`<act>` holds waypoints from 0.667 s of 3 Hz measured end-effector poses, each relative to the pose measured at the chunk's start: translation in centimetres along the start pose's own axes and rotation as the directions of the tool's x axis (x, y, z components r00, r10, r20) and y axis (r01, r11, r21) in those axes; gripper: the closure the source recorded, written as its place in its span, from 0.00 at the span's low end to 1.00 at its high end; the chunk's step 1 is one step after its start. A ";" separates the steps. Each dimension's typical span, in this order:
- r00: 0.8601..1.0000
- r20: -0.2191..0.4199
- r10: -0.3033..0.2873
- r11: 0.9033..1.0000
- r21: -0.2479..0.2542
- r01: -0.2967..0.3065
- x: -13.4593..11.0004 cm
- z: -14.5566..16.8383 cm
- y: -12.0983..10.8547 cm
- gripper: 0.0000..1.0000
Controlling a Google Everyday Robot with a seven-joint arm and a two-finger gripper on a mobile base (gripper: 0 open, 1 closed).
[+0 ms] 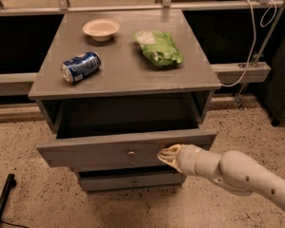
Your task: Close top drawer
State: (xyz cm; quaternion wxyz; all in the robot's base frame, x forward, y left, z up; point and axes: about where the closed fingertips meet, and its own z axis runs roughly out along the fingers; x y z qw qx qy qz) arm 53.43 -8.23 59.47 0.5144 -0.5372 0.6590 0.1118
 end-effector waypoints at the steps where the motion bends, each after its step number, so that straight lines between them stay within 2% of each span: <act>1: 1.000 0.003 -0.004 1.000 0.005 0.004 0.1 0.1 -0.3 1.00; 2: 1.000 0.021 -0.017 1.000 0.008 0.017 0.2 1.2 -1.9 1.00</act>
Offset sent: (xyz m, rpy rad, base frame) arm 0.1140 -0.0017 0.0010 0.0399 -0.0974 0.0514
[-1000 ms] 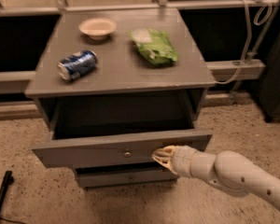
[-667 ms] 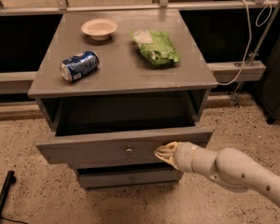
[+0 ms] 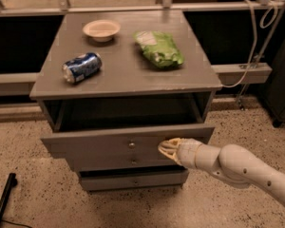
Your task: Close top drawer
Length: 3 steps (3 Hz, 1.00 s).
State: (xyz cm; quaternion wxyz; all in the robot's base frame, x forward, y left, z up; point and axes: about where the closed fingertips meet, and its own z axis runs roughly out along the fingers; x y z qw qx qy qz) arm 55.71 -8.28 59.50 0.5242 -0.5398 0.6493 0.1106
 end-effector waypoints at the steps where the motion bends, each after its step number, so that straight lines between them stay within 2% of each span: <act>1: 1.000 0.000 0.000 1.000 0.000 0.000 0.0 0.0 0.0 1.00; 3: 0.999 0.028 -0.019 1.000 -0.013 0.020 0.3 2.5 -3.2 1.00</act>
Offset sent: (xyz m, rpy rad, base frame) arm 0.1021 0.0059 -0.0013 0.0285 -0.0426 0.0960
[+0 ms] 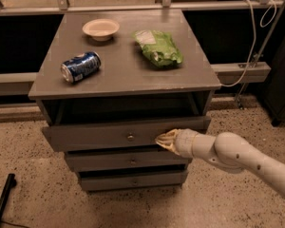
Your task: Close top drawer
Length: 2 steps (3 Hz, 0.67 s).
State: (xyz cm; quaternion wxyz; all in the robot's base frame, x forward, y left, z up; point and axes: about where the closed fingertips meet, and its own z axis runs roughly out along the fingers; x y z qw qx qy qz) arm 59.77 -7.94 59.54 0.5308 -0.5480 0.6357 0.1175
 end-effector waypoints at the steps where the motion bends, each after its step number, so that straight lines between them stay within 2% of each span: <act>1: 1.000 0.000 0.000 1.000 0.000 0.000 0.0 -0.1 0.1 1.00; 2: 1.000 0.017 -0.016 1.000 0.004 0.016 -0.2 1.0 -1.4 1.00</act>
Offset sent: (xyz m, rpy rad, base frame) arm 0.0809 0.0091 0.0161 0.0237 -0.0846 0.0397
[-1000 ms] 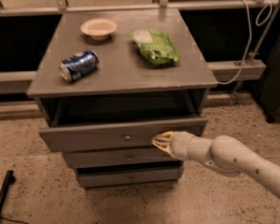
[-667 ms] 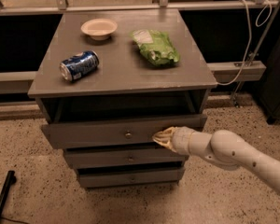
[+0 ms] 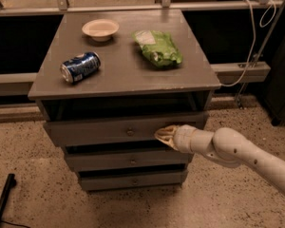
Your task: Close top drawer
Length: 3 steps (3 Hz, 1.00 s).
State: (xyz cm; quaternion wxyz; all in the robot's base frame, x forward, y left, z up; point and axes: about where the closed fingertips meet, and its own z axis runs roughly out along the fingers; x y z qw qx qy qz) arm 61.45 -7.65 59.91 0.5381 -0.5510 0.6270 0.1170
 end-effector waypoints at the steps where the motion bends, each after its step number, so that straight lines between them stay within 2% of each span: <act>1: 0.997 0.063 -0.045 0.999 -0.012 0.046 -1.4 -0.6 0.4 1.00; 2: 0.965 0.203 -0.165 0.982 -0.058 0.180 -6.1 -4.0 4.2 1.00; 3: 0.947 0.224 -0.229 0.970 -0.033 0.242 -8.9 -7.7 6.8 1.00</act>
Offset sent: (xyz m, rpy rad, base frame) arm -0.1153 0.0229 0.0618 0.0786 -0.2296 0.3446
